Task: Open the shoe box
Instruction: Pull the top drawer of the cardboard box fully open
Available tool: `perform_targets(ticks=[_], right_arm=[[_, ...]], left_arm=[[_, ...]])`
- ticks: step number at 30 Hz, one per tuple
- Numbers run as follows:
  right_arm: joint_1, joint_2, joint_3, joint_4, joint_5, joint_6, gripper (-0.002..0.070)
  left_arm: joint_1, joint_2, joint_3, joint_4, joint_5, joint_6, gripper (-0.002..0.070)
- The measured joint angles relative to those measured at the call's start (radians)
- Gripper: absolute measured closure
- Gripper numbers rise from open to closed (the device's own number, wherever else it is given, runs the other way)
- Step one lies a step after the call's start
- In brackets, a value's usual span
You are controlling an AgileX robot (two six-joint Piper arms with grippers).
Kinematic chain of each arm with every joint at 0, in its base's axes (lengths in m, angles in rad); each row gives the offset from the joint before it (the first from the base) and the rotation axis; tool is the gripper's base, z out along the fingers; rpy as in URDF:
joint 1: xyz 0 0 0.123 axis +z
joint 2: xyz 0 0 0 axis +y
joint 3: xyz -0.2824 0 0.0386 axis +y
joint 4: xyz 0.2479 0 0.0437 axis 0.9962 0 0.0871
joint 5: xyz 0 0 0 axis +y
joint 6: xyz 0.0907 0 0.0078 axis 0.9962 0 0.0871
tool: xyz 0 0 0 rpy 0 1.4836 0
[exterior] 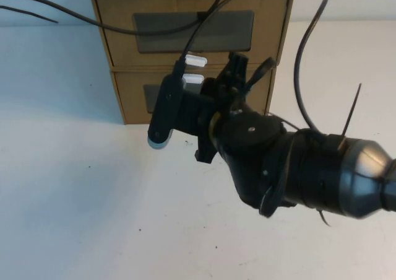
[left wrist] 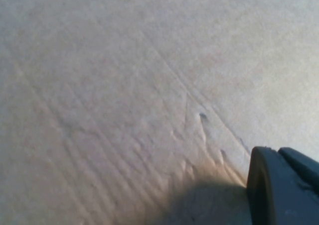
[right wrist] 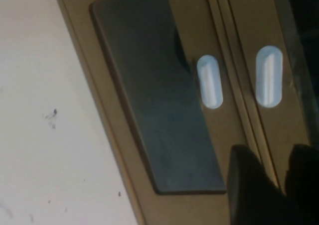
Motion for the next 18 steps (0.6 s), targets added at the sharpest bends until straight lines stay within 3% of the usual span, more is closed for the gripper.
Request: perform_targets(ticks=[6,18], right_arm=[[0.0,0.055,-0.012,-0.184,-0.006,0.136,0.047],[-0.018,0.206,-0.166,-0.209,0.078,0.151,0.0465]], left_arm=[[0.0,0.0,0.0,0.0,0.0,-0.005,0.0679],[0.0,-0.002,0.0,0.0,0.002,-0.011,0.0679]])
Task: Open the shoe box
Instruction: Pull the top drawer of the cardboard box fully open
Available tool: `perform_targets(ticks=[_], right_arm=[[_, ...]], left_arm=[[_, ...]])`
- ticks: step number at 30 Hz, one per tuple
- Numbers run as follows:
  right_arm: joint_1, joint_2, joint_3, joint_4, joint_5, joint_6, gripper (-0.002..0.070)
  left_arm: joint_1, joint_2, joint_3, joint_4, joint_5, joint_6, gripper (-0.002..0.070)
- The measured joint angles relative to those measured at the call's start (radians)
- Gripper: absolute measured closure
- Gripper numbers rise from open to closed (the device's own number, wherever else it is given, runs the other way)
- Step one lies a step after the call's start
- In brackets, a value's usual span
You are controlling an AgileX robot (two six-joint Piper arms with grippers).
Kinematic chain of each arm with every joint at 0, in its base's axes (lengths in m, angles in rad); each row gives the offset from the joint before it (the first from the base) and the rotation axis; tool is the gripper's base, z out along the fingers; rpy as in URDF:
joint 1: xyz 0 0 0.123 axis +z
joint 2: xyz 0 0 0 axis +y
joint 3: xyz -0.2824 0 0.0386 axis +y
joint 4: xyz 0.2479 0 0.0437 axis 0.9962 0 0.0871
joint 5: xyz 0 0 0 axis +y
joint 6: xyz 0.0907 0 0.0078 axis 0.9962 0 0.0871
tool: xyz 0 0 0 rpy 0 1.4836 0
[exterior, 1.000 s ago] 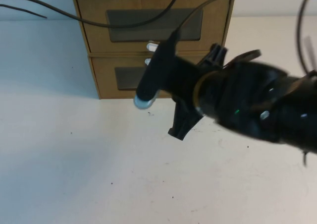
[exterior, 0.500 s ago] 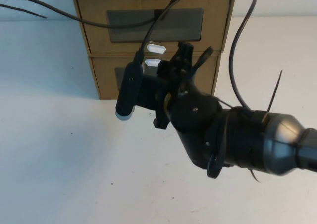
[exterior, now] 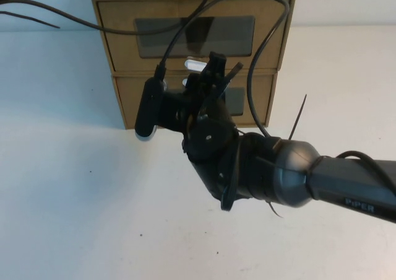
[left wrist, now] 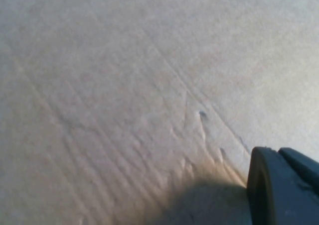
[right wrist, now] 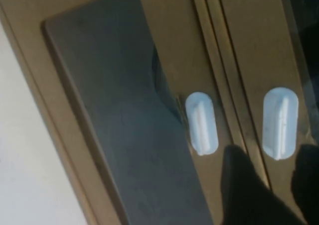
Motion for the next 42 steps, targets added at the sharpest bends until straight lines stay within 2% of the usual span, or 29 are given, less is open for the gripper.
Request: perform_targets(ticks=[42], right_arm=[[-0.1,0.064,-0.093,-0.015,-0.128,0.007,0.0465]], left_arm=[[0.0,0.0,-0.002,0.013,0.002,0.0,0.0679]])
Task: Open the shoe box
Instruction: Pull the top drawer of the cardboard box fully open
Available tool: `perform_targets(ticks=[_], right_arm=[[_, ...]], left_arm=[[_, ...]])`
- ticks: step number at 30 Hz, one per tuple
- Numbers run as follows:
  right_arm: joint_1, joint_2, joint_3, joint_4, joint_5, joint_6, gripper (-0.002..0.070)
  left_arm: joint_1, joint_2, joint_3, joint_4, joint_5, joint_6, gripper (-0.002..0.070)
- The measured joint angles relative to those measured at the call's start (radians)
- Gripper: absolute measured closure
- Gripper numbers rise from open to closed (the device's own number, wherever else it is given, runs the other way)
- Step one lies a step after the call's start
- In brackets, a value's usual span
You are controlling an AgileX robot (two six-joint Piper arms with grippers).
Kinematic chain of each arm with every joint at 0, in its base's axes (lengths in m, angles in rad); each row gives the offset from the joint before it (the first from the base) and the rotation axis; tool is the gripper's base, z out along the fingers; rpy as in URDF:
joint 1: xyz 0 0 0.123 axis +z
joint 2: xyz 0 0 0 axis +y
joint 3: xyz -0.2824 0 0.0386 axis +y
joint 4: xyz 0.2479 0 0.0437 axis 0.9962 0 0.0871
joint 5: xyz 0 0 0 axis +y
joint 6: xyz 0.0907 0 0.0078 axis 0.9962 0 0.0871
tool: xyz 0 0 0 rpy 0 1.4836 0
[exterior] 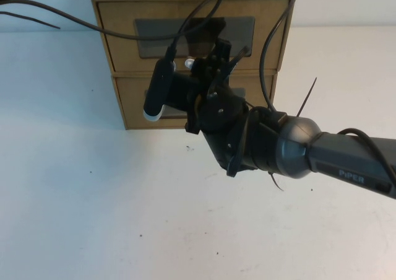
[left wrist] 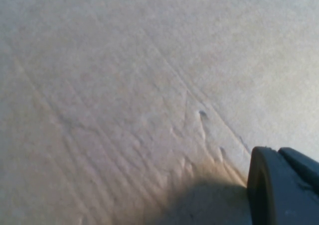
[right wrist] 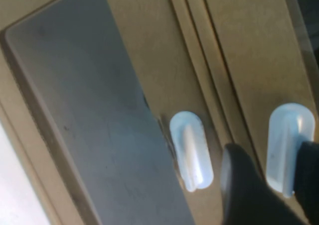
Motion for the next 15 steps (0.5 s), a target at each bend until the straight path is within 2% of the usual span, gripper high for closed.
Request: perform_targets(ticks=[15], right_arm=[[-0.003,0.0,0.0,-0.002,-0.018,0.0,0.0468]], left_arm=[[0.0,0.002,0.0,0.0,0.0,0.0,0.0679]])
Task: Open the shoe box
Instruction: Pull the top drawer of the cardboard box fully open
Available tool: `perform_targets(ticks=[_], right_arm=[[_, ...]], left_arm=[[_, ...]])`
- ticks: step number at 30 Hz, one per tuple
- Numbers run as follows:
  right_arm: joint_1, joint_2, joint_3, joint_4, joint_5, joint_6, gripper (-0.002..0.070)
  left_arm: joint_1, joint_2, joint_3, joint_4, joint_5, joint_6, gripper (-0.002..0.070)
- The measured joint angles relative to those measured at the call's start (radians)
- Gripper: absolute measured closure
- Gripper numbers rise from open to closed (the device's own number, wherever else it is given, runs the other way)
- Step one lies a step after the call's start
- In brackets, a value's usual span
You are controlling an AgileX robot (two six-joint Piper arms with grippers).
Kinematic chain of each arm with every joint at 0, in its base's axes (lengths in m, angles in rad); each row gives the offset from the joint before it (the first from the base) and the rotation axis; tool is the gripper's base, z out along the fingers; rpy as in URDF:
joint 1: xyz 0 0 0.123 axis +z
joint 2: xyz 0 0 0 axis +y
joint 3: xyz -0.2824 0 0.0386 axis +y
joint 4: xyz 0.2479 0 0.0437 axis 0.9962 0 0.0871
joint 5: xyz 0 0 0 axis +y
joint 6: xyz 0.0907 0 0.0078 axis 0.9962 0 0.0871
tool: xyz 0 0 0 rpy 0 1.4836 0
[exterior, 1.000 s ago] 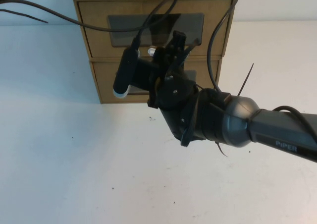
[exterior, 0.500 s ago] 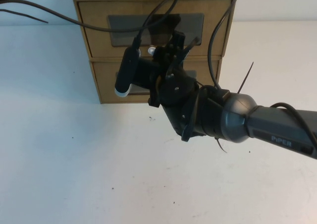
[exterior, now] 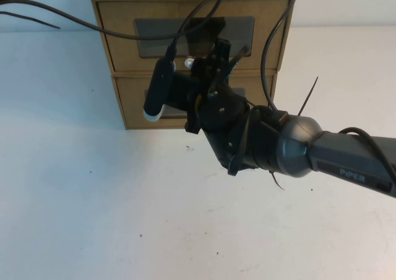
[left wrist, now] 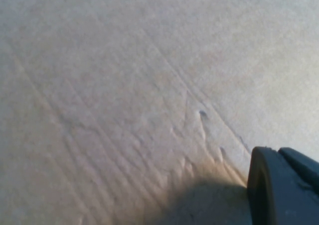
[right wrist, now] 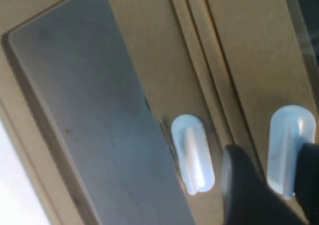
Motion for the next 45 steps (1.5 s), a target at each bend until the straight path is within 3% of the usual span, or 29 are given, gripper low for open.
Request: perform_targets(ticks=[13,45], right_arm=[[-0.006,-0.002,-0.004,-0.013,-0.003,-0.004,0.0656],[0.084,-0.074,0.1,0.031,0.101,-0.113,0.0666]], left_arm=[[0.0,0.0,0.0,0.0,0.001,0.0,0.0679],[0.0,0.001,-0.002,-0.002,0.022,-0.053,0.0679]])
